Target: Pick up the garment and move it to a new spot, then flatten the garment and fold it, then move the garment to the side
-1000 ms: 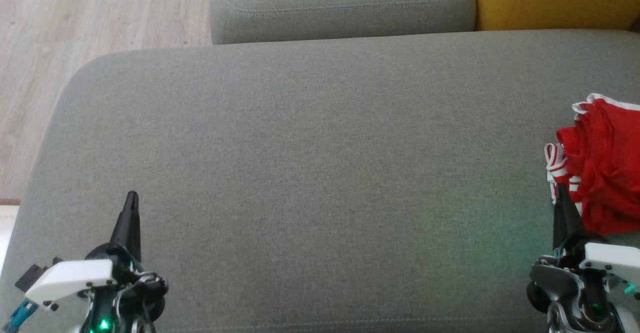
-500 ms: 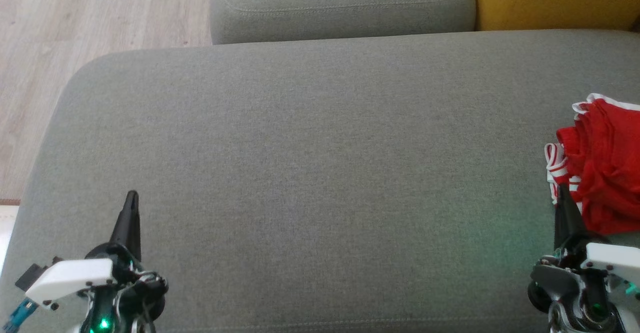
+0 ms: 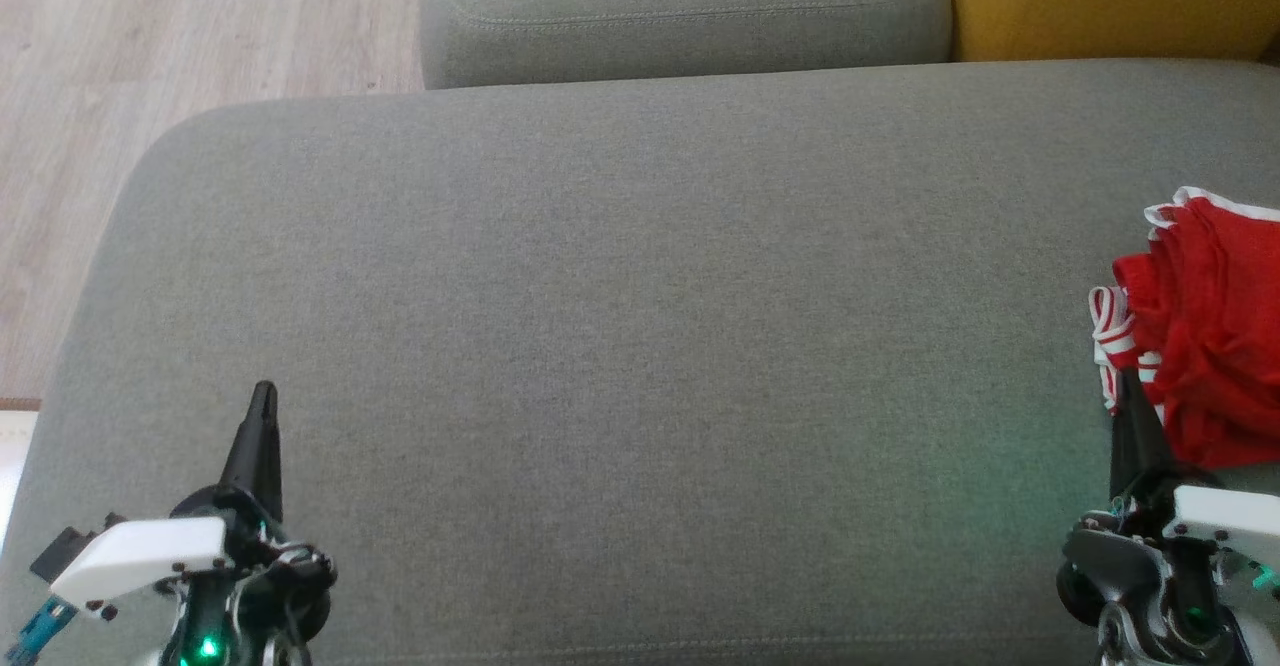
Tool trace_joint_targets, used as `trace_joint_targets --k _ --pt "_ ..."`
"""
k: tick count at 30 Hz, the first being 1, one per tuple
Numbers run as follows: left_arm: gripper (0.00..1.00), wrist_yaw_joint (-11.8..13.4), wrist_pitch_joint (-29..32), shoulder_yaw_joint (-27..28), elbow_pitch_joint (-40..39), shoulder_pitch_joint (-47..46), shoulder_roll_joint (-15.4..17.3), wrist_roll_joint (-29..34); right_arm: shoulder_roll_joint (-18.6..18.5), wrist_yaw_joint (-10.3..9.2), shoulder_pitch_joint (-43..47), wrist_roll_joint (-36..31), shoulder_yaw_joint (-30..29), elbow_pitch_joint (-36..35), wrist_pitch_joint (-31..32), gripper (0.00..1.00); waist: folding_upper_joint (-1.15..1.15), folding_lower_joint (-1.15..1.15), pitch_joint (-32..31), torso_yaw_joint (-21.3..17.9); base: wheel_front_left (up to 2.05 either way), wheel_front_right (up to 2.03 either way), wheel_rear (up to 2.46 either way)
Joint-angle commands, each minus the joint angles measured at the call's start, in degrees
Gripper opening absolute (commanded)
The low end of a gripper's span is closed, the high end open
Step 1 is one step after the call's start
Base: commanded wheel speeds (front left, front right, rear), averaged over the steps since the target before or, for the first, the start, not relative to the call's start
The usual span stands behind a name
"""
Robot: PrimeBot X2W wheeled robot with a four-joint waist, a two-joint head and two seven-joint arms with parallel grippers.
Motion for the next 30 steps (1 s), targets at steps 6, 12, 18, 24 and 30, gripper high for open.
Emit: trace_joint_targets --k 6,12,18,24,30 --pt "0.00 -0.4 0.4 2.0 -1.7 -3.2 0.5 -0.2 -0.6 -0.04 -3.0 0.2 1.2 -1.8 0.5 0.00 0.00 0.00 0.0 0.0 0.00 0.00 0.00" --pt "0.00 -0.4 0.4 2.0 -1.7 -3.2 0.5 -0.2 -0.6 -0.04 -3.0 0.1 1.1 -1.8 0.5 0.00 0.00 0.00 0.0 0.0 0.00 0.00 0.00" --pt "0.00 -0.4 0.4 2.0 -1.7 -3.2 0.5 -0.2 -0.6 -0.04 -3.0 0.1 1.1 -1.8 0.5 0.00 0.00 0.00 0.0 0.0 0.00 0.00 0.00" --pt "0.00 -0.4 0.4 2.0 -1.7 -3.2 0.5 -0.2 -0.6 -0.04 -3.0 0.1 1.0 -1.8 0.6 0.00 0.00 0.00 0.0 0.0 0.00 0.00 0.00" --pt "0.00 -0.4 0.4 2.0 -1.7 -3.2 0.5 -0.2 -0.5 -0.04 -3.0 0.0 1.0 -1.8 0.6 0.00 0.00 0.00 0.0 0.0 0.00 0.00 0.00"
